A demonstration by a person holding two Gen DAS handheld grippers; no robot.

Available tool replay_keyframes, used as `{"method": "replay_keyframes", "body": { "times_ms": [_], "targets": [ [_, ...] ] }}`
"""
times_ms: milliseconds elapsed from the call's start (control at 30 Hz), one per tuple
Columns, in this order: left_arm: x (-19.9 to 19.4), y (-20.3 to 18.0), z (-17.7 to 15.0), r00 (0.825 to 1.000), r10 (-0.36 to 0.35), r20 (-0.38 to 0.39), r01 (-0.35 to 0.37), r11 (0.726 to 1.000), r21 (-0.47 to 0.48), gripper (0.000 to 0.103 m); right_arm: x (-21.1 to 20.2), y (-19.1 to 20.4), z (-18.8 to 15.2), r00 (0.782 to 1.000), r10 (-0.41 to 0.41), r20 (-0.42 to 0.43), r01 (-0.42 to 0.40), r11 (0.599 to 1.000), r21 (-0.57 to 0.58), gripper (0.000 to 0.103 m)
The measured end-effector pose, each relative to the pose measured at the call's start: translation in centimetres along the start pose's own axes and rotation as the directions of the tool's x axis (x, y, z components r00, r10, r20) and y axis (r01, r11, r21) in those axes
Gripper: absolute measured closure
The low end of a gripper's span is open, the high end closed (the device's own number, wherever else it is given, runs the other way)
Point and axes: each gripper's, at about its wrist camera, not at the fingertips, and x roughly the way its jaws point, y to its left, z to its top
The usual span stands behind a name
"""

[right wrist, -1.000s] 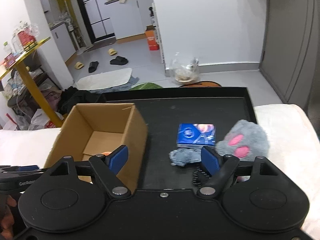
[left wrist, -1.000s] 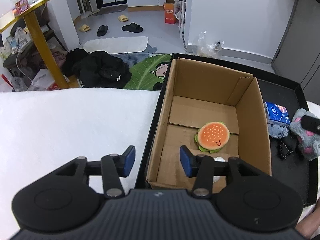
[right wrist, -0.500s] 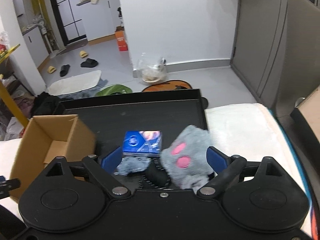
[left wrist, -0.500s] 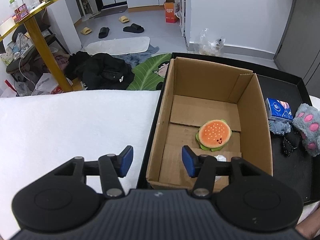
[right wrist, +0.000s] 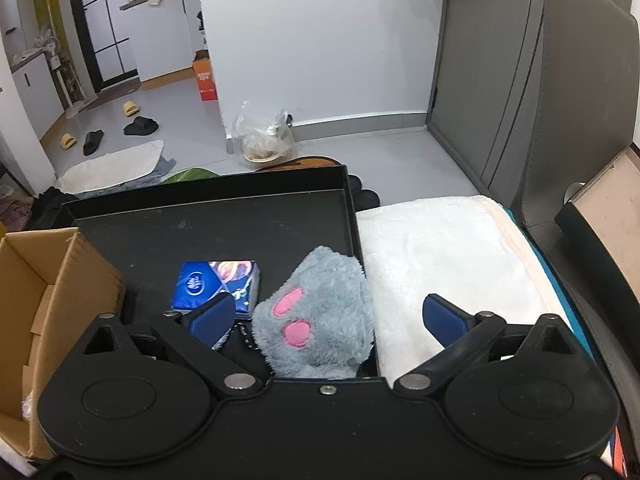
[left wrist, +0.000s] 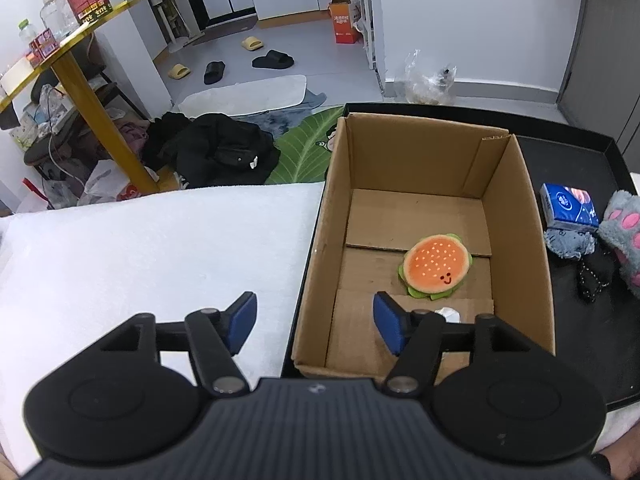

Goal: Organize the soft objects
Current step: 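Move the right gripper to the grey plush mouse, then close the right gripper on the grey plush mouse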

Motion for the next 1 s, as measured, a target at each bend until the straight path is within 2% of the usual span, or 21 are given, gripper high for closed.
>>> {"method": "replay_keyframes", "body": {
  "times_ms": [200,267,367,433,567,600,933,1000],
  "targets": [
    [0.2,-0.4,0.2,1.000,0.019,-0.015,-0.019,1.000,0.007,0.039,1.3,0.1,-0.3,1.000,-0.018,-0.019,0.018,0.999,-0.028,0.003],
    [0.3,-0.5,0.2,1.000,0.023,-0.018,-0.023,1.000,0.008,0.039,1.7,0.1,-0.6,0.999,-0.033,-0.028,0.032,0.999,-0.037,0.011],
    [0.2,-0.6,0.3,0.999,0.031,-0.020,-0.031,0.999,0.008,0.039,1.9,0.4,-1.1,0.997,-0.062,-0.042,0.058,0.994,-0.087,0.038],
    [0.2,-0.7,0.3,0.999,0.035,-0.020,-0.035,0.999,0.009,0.039,2.0,0.7,-1.5,0.997,-0.065,-0.051,0.059,0.992,-0.116,0.064],
    [0.1,-0.8,0.3,0.999,0.038,-0.018,-0.037,0.999,0.009,0.039,1.1,1.5,-1.8,0.998,-0.062,-0.017,0.059,0.986,-0.154,0.076],
    [0.1,-0.8,0.3,0.999,0.037,-0.017,-0.037,0.999,0.008,0.039,0.8,1.6,-1.9,0.998,-0.064,-0.006,0.062,0.985,-0.162,0.084],
    [-0.2,0.1,0.2,1.000,0.011,-0.010,-0.012,1.000,-0.029,0.039,-1.2,1.8,-1.8,0.999,-0.014,0.029,0.019,0.984,-0.176,0.088],
    [-0.3,0.2,0.2,1.000,0.008,-0.007,-0.008,0.999,-0.033,0.039,-1.7,1.5,-1.4,1.000,0.018,0.020,-0.016,0.991,-0.131,0.088]
  ]
}}
